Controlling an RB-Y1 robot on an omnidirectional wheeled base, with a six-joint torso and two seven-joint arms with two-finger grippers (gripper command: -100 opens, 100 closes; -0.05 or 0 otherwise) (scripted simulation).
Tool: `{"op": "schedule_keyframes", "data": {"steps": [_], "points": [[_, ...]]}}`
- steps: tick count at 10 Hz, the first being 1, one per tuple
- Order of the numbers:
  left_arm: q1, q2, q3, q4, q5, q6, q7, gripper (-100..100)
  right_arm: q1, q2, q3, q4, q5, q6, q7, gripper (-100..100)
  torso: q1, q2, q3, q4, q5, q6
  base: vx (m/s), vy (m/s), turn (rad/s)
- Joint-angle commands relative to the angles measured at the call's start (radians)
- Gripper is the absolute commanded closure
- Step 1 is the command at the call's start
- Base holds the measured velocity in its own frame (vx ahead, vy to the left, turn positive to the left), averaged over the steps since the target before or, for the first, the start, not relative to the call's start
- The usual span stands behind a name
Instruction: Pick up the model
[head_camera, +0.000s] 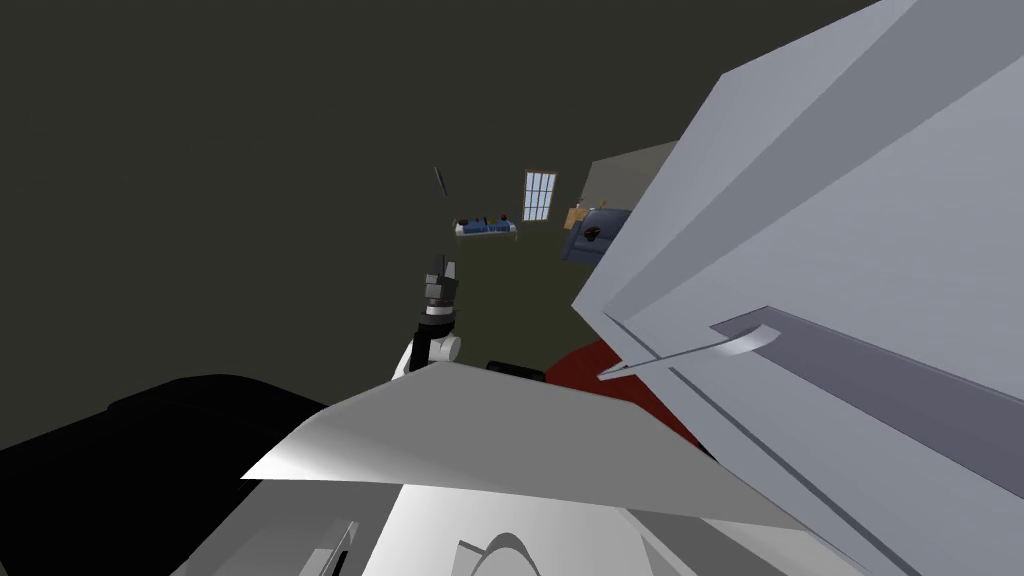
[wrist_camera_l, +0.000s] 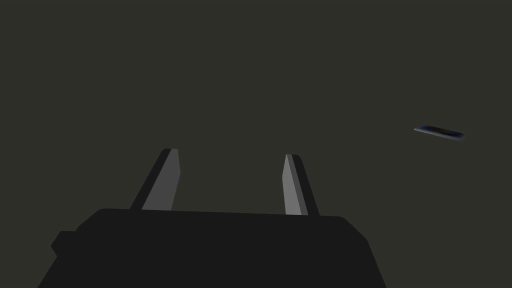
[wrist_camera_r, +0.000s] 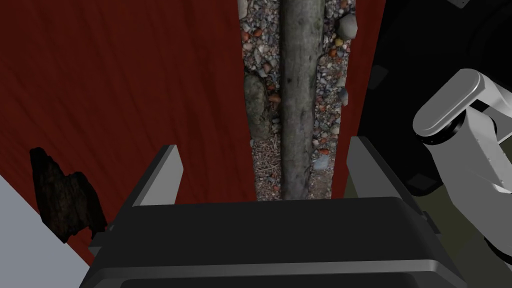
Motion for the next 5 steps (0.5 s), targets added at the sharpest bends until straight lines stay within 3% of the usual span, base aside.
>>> {"op": "schedule_keyframes", "data": {"steps": [1, 2, 3, 4, 5], "points": [[0.000, 0.000, 0.000, 0.000, 0.000, 0.000, 0.000, 0, -0.015, 0.021, 0.020, 0.017, -0.005, 0.014, -0.031, -100, 0.000, 0.000, 0.000, 0.000, 0.000, 0.000, -0.147, 0.020, 0.280], [0.000, 0.000, 0.000, 0.000, 0.000, 0.000, 0.000, 0, -0.025, 0.034, 0.033, 0.029, -0.008, 0.023, -0.049, -100, 0.001, 0.002, 0.001, 0.000, 0.000, 0.000, -0.163, 0.016, 0.266], [0.000, 0.000, 0.000, 0.000, 0.000, 0.000, 0.000, 0, -0.018, 0.027, 0.025, 0.021, -0.006, 0.018, -0.034, -100, 0.001, 0.003, 0.002, 0.001, 0.000, 0.001, -0.071, 0.001, 0.047], [0.000, 0.000, 0.000, 0.000, 0.000, 0.000, 0.000, 0, -0.019, 0.028, 0.026, 0.021, -0.006, 0.020, -0.039, 100, 0.000, -0.001, 0.000, 0.000, 0.000, 0.001, -0.012, 0.002, -0.015], [0.000, 0.000, 0.000, 0.000, 0.000, 0.000, 0.000, 0, -0.018, 0.029, 0.027, 0.020, -0.006, 0.018, -0.038, 100, -0.001, -0.004, -0.002, -0.001, 0.001, 0.001, -0.006, 0.002, 0.004]]}}
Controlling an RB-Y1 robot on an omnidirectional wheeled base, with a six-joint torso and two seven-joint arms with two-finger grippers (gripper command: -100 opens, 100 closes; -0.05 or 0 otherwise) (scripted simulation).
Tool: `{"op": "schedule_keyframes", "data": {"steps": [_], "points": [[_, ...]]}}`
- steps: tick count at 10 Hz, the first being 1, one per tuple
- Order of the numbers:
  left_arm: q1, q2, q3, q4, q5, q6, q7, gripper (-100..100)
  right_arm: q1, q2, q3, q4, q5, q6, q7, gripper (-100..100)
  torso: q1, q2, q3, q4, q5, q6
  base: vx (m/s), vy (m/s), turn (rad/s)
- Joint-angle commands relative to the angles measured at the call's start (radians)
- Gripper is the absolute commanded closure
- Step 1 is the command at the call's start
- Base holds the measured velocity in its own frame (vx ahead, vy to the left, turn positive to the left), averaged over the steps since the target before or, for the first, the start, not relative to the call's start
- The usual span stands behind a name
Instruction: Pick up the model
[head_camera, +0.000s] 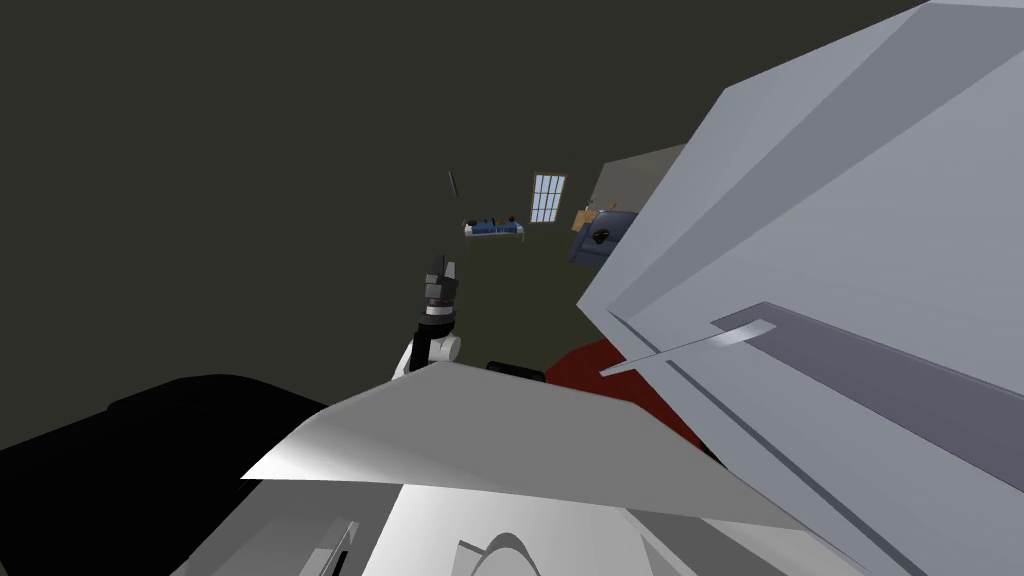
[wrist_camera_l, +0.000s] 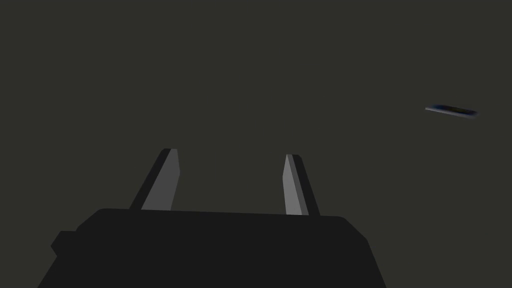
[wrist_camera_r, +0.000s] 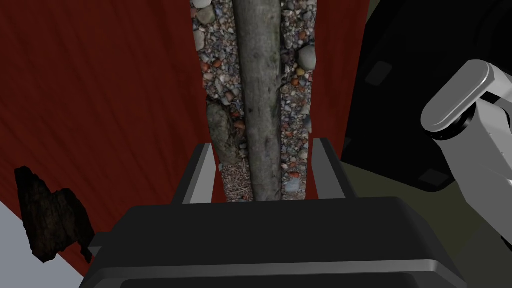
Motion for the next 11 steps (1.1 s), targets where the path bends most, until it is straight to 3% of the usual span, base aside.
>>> {"op": "schedule_keyframes", "data": {"steps": [1, 3, 4, 5, 9, 10, 11], "points": [[0.000, 0.000, 0.000, 0.000, 0.000, 0.000, 0.000, 0, 0.000, 0.000, 0.000, 0.000, 0.000, 0.000, 0.000, 100, 0.000, 0.000, 0.000, 0.000, 0.000, 0.000, 0.000, 0.000, 0.000], [0.000, 0.000, 0.000, 0.000, 0.000, 0.000, 0.000, 0, 0.000, 0.000, 0.000, 0.000, 0.000, 0.000, 0.000, 100, 0.000, -0.001, -0.001, 0.000, 0.000, 0.000, 0.000, 0.000, 0.000], [0.000, 0.000, 0.000, 0.000, 0.000, 0.000, 0.000, 0, 0.000, 0.000, 0.000, 0.000, 0.000, 0.001, 0.000, 0, 0.000, -0.001, -0.001, 0.000, 0.000, 0.000, 0.000, 0.000, 0.000], [0.000, 0.000, 0.000, 0.000, 0.000, 0.000, 0.000, 0, 0.004, -0.008, -0.006, -0.003, 0.001, -0.004, 0.007, 100, 0.000, -0.001, -0.001, 0.000, 0.000, 0.000, 0.055, -0.010, -0.180], [0.000, 0.000, 0.000, 0.000, 0.000, 0.000, 0.000, 0, 0.045, -0.061, -0.058, -0.049, 0.012, -0.037, 0.078, 100, 0.001, -0.009, -0.006, -0.002, 0.001, 0.002, 0.133, -0.004, -0.298], [0.000, 0.000, 0.000, 0.000, 0.000, 0.000, 0.000, 0, 0.034, -0.048, -0.050, -0.033, 0.011, -0.034, 0.067, 100, 0.003, -0.010, -0.006, -0.002, 0.001, 0.001, 0.058, 0.021, -0.057], [0.000, 0.000, 0.000, 0.000, 0.000, 0.000, 0.000, 0, 0.035, -0.048, -0.050, -0.033, 0.011, -0.036, 0.071, 0, 0.002, -0.006, -0.004, -0.002, 0.002, 0.000, 0.010, 0.004, 0.009]]}}
